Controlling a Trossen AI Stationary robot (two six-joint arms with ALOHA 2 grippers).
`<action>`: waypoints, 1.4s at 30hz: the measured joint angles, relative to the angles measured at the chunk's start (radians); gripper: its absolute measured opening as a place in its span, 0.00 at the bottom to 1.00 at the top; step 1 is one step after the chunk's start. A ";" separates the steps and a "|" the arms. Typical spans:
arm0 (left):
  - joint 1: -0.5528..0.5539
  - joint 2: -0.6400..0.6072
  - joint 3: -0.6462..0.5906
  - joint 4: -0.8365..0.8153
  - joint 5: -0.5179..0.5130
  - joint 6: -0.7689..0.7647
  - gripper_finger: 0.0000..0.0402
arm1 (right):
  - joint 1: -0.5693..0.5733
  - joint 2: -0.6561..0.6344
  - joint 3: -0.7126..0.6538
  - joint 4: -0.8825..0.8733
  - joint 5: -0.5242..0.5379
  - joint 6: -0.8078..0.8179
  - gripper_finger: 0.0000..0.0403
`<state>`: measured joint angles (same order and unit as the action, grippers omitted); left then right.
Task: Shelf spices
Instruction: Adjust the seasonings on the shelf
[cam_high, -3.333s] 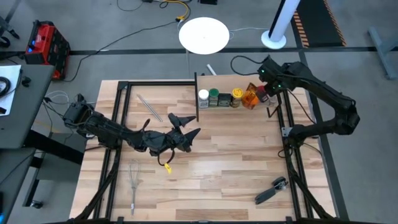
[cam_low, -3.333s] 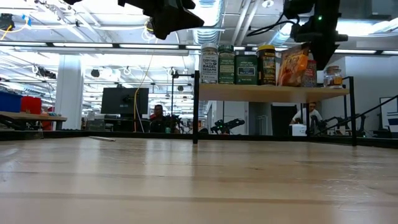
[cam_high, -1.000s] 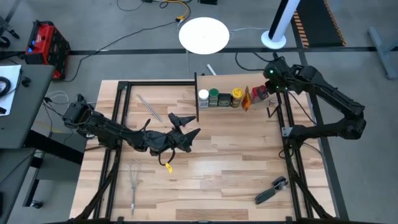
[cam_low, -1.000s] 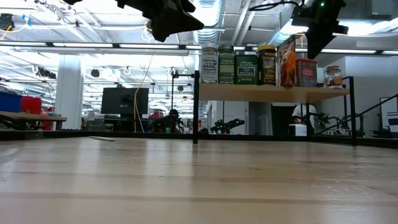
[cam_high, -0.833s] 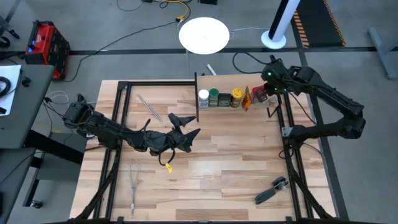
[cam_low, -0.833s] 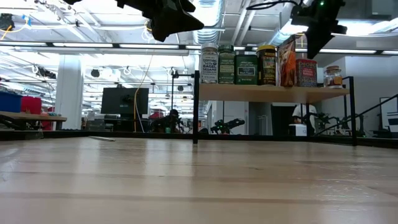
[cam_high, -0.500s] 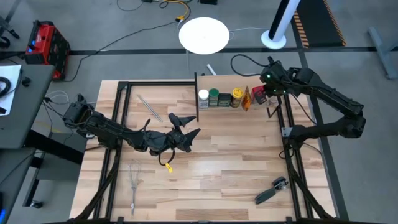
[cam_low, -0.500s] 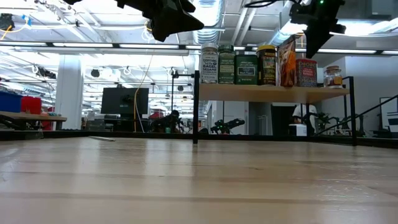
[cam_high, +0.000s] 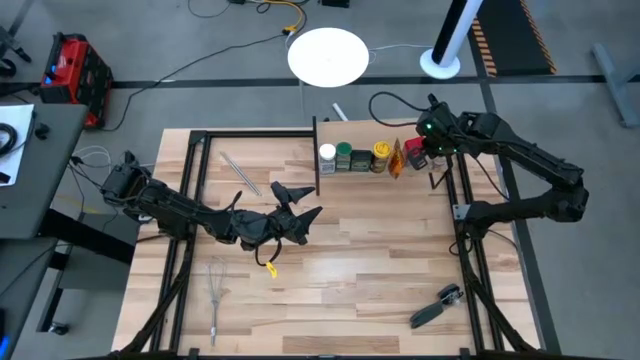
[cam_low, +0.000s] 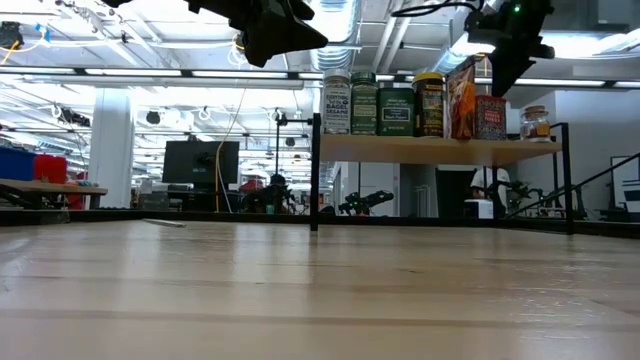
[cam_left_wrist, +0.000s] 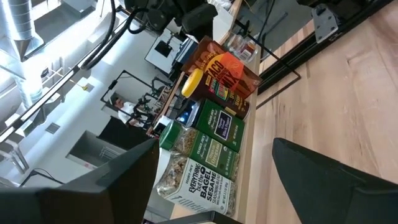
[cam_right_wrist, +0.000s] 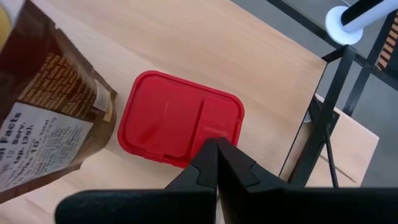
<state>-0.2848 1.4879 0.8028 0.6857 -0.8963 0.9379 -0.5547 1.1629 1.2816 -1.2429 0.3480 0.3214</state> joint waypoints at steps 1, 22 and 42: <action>0.000 0.000 0.000 0.000 0.000 0.000 0.76 | 0.002 0.000 0.000 0.001 -0.001 0.001 0.01; 0.000 0.000 0.000 0.001 0.000 0.000 0.76 | 0.073 0.000 0.002 -0.010 -0.011 0.102 0.01; 0.000 0.000 0.000 0.002 0.000 0.000 0.76 | 0.106 0.002 0.044 -0.077 -0.078 0.187 0.01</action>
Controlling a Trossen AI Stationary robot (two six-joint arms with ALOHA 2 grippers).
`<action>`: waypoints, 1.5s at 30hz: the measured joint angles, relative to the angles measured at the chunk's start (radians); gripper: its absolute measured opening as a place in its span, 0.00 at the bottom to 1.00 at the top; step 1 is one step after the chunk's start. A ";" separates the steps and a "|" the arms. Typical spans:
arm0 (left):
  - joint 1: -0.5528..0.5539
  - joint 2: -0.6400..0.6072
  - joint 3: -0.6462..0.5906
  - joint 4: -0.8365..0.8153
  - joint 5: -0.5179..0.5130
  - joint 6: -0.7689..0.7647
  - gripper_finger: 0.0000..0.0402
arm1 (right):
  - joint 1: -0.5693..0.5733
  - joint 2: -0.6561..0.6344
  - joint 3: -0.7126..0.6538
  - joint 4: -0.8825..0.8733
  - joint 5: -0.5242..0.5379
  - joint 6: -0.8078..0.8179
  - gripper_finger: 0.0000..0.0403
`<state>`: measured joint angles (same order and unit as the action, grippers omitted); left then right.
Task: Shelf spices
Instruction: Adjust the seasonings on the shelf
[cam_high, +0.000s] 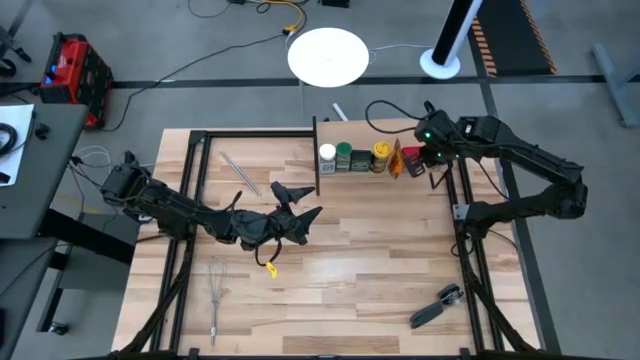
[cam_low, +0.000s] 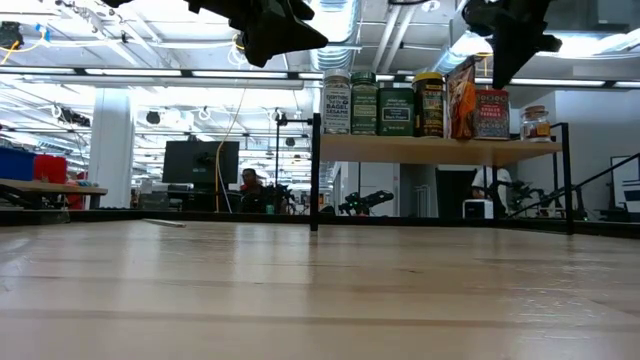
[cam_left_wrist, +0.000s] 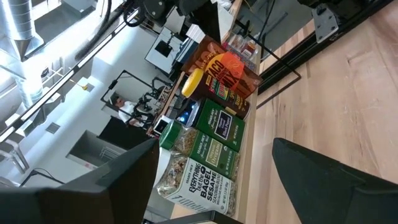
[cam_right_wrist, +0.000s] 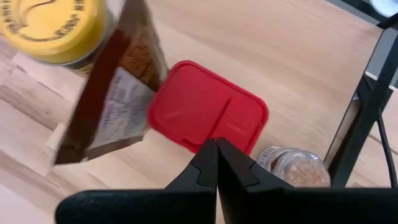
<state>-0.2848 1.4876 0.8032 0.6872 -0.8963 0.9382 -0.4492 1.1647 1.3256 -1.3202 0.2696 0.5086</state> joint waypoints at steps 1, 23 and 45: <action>0.000 0.000 0.000 0.000 0.000 0.000 0.76 | 0.007 0.001 0.004 0.003 0.000 0.001 0.01; -0.003 0.000 0.000 -0.001 -0.001 0.000 0.76 | -0.028 -0.035 0.122 -0.254 0.075 0.056 0.01; -0.031 0.000 0.000 0.000 -0.025 0.017 0.76 | -0.095 -0.151 -0.125 -0.251 0.067 0.092 0.01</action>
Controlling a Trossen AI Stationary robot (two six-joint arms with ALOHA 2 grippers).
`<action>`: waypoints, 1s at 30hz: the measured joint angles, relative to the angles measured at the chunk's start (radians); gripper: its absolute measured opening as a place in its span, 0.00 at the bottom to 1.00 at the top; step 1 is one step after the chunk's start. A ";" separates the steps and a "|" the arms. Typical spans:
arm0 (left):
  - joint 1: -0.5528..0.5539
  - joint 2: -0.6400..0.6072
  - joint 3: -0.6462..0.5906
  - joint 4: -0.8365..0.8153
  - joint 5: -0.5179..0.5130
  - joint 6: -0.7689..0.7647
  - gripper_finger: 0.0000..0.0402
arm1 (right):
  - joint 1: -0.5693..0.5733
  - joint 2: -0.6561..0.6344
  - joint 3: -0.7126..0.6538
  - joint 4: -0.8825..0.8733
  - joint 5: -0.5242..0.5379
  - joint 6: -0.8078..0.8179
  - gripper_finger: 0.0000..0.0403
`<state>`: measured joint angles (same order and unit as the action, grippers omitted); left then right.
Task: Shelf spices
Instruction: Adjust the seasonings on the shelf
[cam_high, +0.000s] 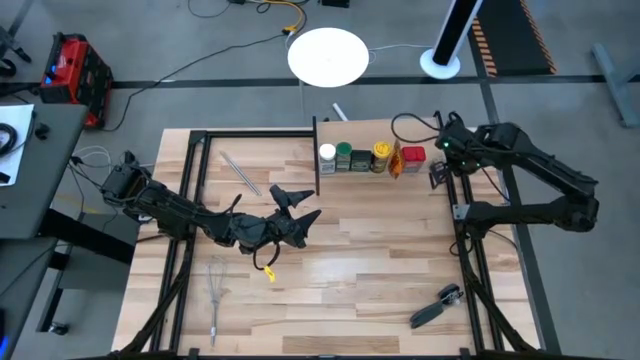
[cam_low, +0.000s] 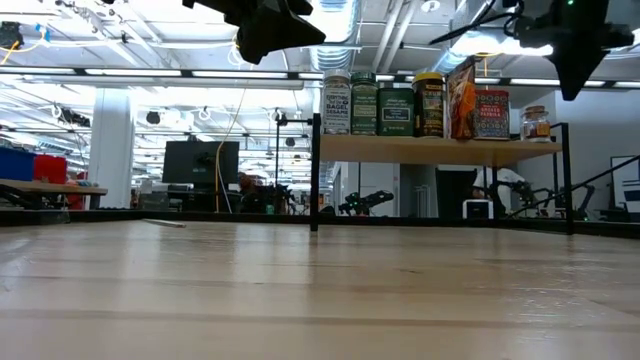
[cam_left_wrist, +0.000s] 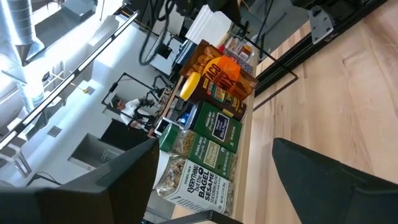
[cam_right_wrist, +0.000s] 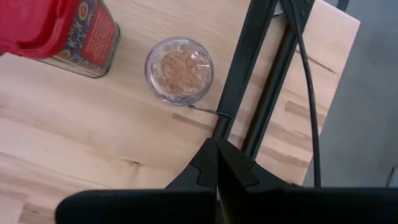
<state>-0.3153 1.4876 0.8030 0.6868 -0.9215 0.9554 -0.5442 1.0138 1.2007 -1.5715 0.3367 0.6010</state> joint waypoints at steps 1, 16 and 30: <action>0.000 0.000 0.000 0.000 0.000 -0.001 0.76 | 0.000 0.002 -0.004 0.001 0.000 0.000 0.01; 0.000 0.000 0.000 0.001 0.000 -0.010 0.76 | 0.000 0.006 -0.063 0.105 0.000 -0.043 0.01; 0.000 0.000 0.000 0.001 0.000 -0.013 0.76 | -0.002 0.039 -0.061 0.180 0.001 -0.086 0.01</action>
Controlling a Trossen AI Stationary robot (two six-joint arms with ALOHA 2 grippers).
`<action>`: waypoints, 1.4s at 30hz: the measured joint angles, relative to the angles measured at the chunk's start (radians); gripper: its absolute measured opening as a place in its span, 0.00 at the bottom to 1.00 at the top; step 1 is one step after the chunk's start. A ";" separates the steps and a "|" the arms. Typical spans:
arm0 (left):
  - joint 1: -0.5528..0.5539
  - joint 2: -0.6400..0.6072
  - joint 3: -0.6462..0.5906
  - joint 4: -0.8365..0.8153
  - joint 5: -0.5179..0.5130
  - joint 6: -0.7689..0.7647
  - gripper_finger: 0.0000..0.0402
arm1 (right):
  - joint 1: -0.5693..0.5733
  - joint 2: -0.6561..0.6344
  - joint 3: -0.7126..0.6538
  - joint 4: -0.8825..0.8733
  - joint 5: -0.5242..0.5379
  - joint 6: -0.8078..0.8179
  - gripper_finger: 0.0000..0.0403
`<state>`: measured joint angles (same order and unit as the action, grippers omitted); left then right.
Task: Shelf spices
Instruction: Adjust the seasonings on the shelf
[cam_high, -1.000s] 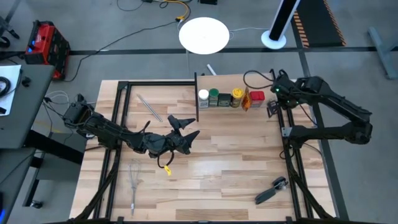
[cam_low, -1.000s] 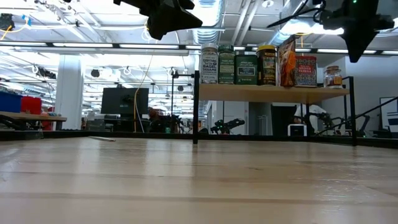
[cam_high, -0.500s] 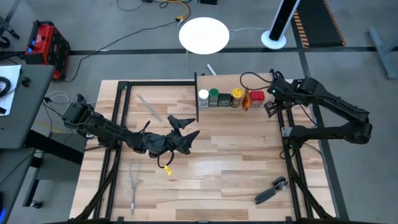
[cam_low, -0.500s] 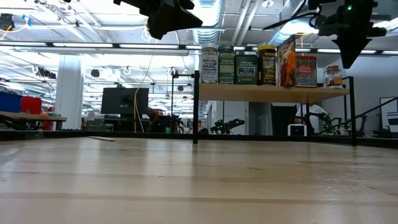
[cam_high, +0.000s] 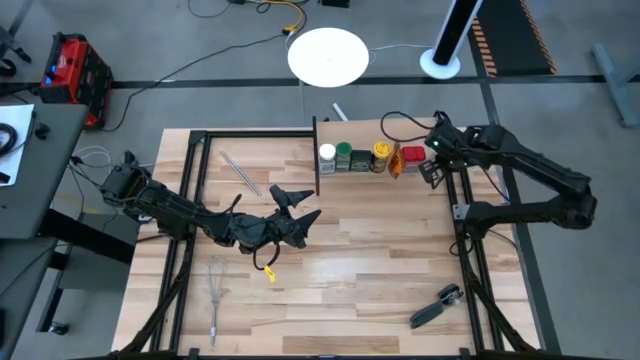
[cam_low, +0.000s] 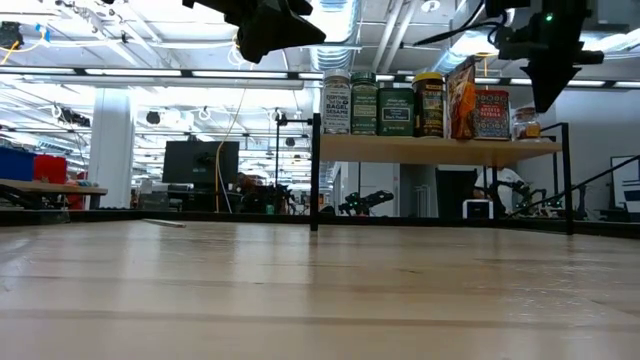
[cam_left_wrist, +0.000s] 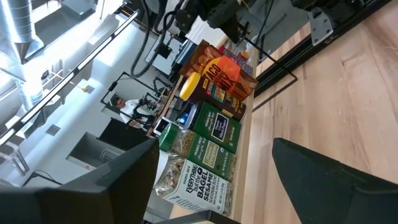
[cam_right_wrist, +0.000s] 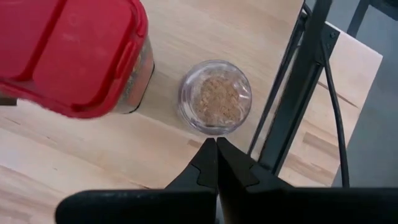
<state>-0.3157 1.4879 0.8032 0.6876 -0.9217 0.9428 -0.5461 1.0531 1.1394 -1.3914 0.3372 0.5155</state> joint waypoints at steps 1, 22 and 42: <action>0.000 0.000 0.000 0.000 0.000 0.000 0.76 | 0.000 0.006 -0.001 -0.001 -0.002 -0.002 0.01; -0.002 -0.001 0.000 0.026 -0.006 0.037 0.76 | 0.075 -0.019 0.134 -0.103 -0.057 0.036 0.01; -0.155 -0.208 0.000 0.078 -0.004 0.125 0.76 | 0.536 -0.223 0.263 0.252 -0.078 -0.274 0.06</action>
<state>-0.4704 1.2795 0.8028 0.7653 -0.9262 1.0675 -0.0101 0.8299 1.4025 -1.1393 0.2596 0.2413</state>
